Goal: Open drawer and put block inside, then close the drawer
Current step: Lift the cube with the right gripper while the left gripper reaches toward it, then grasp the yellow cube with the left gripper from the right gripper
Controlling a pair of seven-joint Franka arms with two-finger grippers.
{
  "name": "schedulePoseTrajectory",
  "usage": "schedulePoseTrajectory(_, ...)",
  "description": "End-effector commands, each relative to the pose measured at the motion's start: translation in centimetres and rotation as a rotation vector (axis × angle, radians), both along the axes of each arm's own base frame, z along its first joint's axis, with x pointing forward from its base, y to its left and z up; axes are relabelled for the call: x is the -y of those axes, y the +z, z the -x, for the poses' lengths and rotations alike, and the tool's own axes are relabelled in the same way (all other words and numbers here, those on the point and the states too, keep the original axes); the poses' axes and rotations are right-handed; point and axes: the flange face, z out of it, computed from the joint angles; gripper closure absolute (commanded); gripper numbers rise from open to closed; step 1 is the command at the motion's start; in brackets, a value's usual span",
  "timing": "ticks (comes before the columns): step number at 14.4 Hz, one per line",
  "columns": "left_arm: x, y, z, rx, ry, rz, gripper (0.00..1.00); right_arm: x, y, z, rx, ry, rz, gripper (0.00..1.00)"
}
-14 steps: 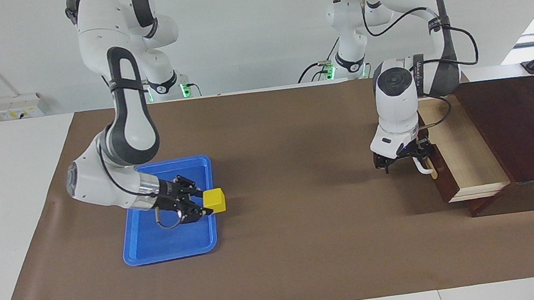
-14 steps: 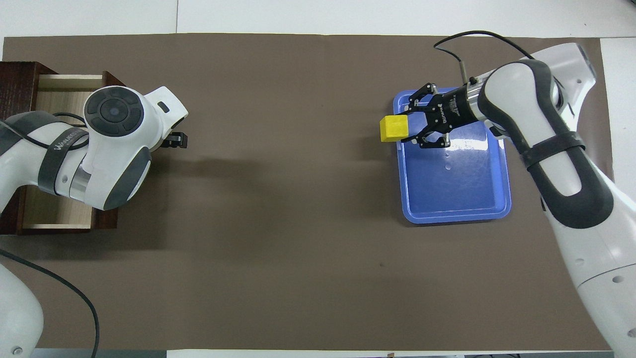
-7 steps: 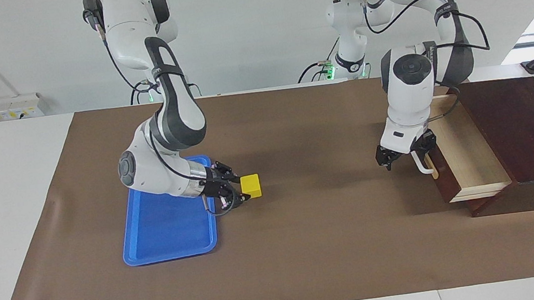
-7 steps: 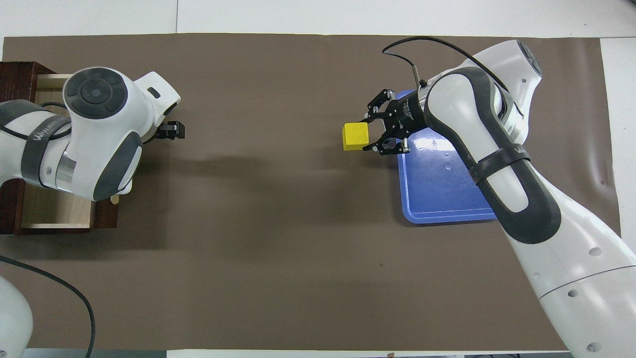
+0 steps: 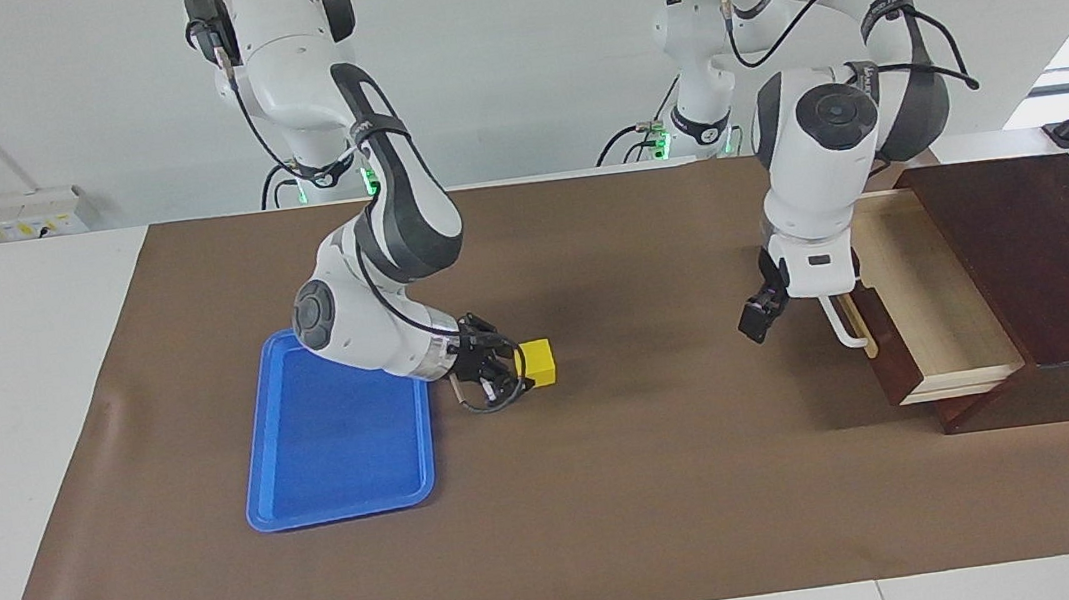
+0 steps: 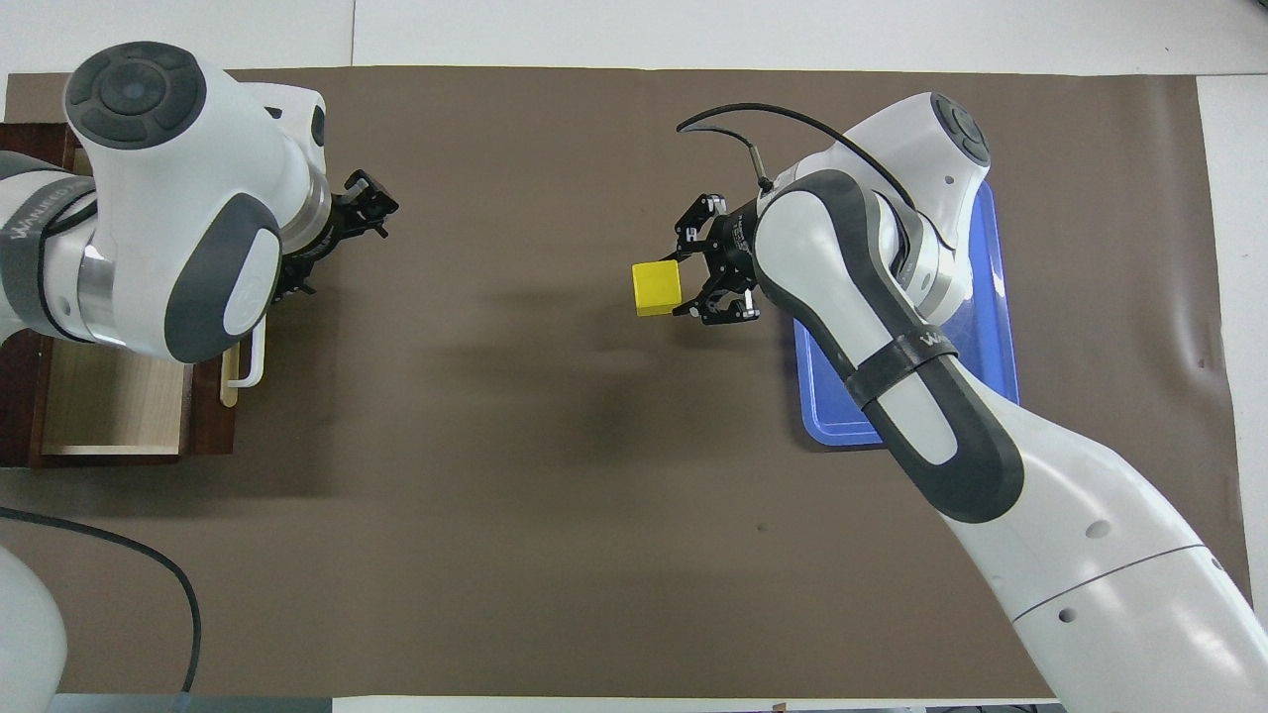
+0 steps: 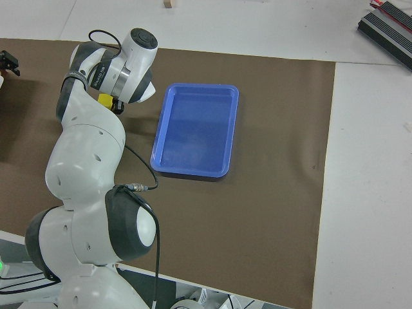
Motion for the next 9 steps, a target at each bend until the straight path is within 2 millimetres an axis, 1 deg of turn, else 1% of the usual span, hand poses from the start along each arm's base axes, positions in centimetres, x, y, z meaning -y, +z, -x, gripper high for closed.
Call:
schedulePoseTrajectory(1, 3.4, 0.3, 0.4, -0.008, 0.358, 0.079, 0.00, -2.3, 0.0, 0.3, -0.007, -0.003, 0.028, 1.00)
schedulePoseTrajectory(3, 5.3, 0.4, 0.8, 0.004, 0.604, 0.106, 0.00, -2.7, 0.2, 0.3, -0.005, 0.002, 0.029, 1.00)
schedulePoseTrajectory(4, 7.4, 0.0, 1.6, 0.000, 0.690, 0.103, 0.00, -2.7, 0.3, 0.3, -0.005, 0.005, 0.029, 1.00)
schedulePoseTrajectory(5, 10.4, -0.7, 2.6, -0.013, 0.697, 0.088, 0.00, -2.9, 0.3, 0.4, -0.010, -0.001, 0.029, 1.00)
schedulePoseTrajectory(6, 14.0, -1.8, 3.9, -0.037, 0.684, 0.061, 0.00, -3.0, 0.4, 0.4, -0.021, -0.020, 0.034, 1.00)
schedulePoseTrajectory(7, 15.7, -3.0, 4.3, -0.043, 0.748, 0.049, 0.00, -3.0, 0.4, 0.3, -0.028, -0.035, 0.038, 1.00)
schedulePoseTrajectory(8, 17.0, -4.7, 4.1, -0.038, 0.866, 0.028, 0.00, -3.1, 0.4, 0.4, -0.032, -0.040, 0.038, 1.00)
schedulePoseTrajectory(9, 18.1, -5.3, 4.2, -0.015, 0.911, 0.020, 0.00, -3.8, 0.3, 0.7, -0.034, -0.033, 0.038, 1.00)
